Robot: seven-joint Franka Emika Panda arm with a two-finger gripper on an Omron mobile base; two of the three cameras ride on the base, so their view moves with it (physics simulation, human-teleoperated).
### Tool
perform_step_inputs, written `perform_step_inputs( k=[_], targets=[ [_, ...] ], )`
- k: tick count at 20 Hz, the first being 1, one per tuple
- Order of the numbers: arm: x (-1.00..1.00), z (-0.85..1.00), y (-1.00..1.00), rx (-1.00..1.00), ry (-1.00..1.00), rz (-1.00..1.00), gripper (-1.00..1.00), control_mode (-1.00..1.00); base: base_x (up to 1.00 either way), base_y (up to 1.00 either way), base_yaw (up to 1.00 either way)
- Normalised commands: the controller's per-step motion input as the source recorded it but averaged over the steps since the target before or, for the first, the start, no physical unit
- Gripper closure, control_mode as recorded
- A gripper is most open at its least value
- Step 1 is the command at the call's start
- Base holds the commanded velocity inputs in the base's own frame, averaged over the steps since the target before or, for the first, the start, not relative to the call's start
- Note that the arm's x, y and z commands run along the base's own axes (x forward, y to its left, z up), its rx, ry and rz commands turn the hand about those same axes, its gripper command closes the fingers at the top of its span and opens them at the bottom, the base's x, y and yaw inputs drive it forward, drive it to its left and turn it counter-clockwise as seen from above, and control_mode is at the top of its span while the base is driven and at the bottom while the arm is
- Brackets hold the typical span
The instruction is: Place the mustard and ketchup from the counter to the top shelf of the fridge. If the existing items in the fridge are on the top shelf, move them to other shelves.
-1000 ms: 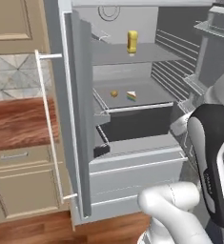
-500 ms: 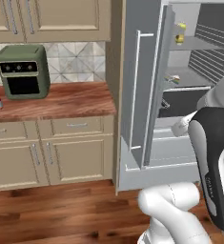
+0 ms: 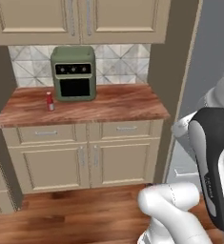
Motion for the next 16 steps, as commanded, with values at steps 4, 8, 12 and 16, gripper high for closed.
perform_step_inputs(
  k=[4, 8, 12, 16],
  targets=[
    [0.0, 0.0, 0.0, 0.0, 0.0, 0.0, -1.0, 1.0, 1.0, 1.0, 0.0],
    [0.0, 0.0, 0.0, 0.0, 0.0, 0.0, -1.0, 1.0, 1.0, 1.0, 0.0],
    [0.0, 0.0, 0.0, 0.0, 0.0, 0.0, -1.0, 1.0, 0.83, 0.96, 0.0],
    [0.0, 0.0, 0.0, 0.0, 0.0, 0.0, -1.0, 1.0, 0.46, 0.28, 0.02]
  ],
)
